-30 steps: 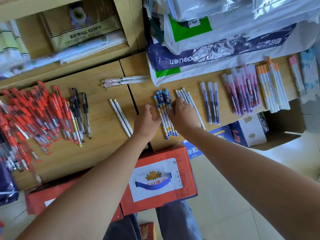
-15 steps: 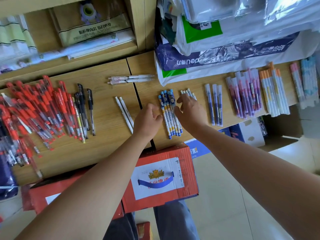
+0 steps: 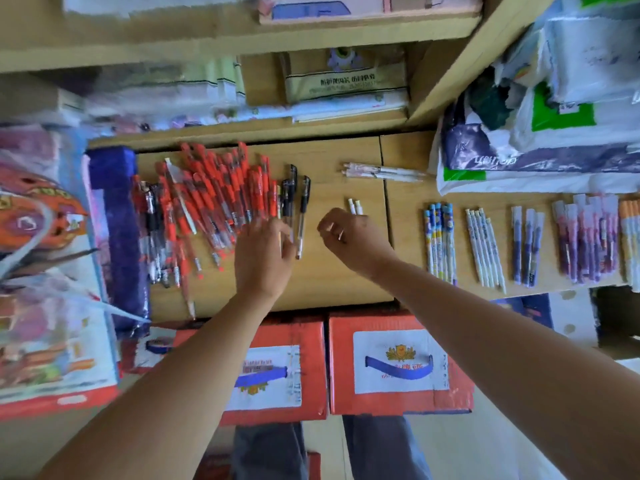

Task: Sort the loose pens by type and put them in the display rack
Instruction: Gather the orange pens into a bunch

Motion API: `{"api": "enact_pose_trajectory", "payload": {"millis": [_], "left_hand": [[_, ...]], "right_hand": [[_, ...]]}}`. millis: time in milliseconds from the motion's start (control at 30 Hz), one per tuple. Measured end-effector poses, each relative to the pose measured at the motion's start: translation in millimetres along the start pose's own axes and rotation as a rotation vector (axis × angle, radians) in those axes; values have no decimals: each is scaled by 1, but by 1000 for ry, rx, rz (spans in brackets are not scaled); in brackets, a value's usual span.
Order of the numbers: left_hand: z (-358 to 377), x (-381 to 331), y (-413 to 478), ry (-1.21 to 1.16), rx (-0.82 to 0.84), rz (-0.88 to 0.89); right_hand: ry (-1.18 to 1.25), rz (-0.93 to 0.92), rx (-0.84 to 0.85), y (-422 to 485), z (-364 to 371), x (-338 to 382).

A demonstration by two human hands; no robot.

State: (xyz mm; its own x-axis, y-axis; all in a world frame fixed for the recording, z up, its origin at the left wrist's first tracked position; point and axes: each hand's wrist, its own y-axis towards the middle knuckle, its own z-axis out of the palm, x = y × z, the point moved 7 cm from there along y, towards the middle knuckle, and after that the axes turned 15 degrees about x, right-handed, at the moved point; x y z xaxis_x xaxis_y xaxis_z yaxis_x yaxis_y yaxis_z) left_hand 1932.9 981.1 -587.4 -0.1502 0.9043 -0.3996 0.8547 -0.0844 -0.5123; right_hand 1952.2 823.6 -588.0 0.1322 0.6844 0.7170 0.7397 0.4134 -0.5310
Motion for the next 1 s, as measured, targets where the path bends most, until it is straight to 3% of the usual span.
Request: {"api": "enact_pose_trajectory", "payload": {"millis": [133,400,700,900,1000], "left_hand": [[-18,73,-24,120,-49,-213],[-28,174,-65,-102,-31,-468],[1,198,-61,-45,148,-469],[-17,182,-59,-328,-12,-356],[-18,174,-52,-383,-2,-246]], "right_hand": [[-23,38,98,28,49,29],[-117,54,184,62,121,72],[-264,124,228,74,145,81],[-167,93,243,70,143,90],[3,125,247,70,147,96]]}}
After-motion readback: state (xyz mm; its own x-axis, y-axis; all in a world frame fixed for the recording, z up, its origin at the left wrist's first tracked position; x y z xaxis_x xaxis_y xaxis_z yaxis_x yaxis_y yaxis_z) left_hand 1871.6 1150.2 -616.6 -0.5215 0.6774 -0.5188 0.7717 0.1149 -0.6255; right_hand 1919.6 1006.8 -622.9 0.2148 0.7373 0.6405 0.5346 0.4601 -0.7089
